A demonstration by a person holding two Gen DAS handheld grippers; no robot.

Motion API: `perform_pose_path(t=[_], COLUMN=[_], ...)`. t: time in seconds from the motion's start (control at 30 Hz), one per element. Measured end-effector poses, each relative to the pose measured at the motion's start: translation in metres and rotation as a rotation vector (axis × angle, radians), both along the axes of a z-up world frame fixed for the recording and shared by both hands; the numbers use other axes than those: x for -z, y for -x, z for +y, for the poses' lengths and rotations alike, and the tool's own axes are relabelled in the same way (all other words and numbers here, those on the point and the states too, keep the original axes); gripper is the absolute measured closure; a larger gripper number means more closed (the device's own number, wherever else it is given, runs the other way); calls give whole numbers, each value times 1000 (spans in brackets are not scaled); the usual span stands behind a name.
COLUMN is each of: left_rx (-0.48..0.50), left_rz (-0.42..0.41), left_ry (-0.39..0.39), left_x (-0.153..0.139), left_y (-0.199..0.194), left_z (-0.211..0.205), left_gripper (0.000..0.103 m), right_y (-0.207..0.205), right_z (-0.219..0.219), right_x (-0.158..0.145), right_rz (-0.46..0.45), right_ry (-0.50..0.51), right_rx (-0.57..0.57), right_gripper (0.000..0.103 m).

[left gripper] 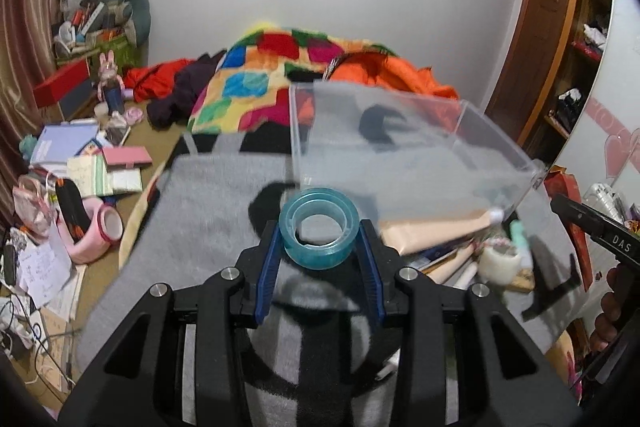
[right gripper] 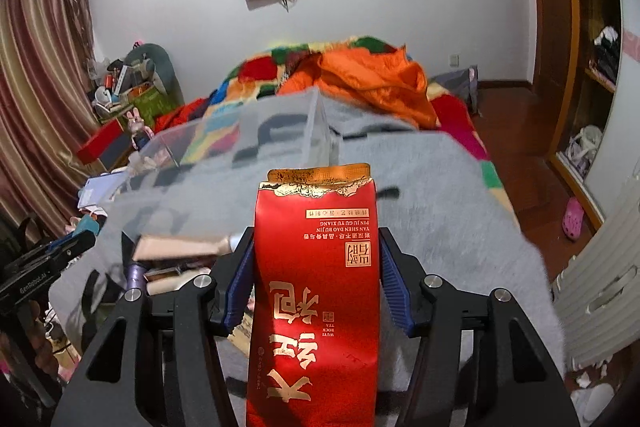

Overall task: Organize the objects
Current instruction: 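Grasp the teal tape roll with the left tool while the right tool grasps the red packet, then drop the teal tape into the clear box with the left tool while the right drops the red packet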

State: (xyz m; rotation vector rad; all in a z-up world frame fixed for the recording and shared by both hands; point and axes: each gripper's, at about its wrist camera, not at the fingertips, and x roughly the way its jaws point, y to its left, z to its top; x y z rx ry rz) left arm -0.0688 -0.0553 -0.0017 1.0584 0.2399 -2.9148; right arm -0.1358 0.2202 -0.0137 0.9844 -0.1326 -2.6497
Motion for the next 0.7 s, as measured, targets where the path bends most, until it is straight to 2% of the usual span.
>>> perform_pose_path(t=[0.4,0.7], left_rx=[28,63], left_rz=[91,92], left_ry=[32,42], left_x=[-38,-47], left_y=[10,33], left_z=[11,20], left_gripper=[65,65], right_y=[16,43], right_z=[-23,-45], right_x=[-44,-48], right_rz=[99,68], right_ry=[-3,33], right_rx=[-77,-150], right_gripper=[50,50])
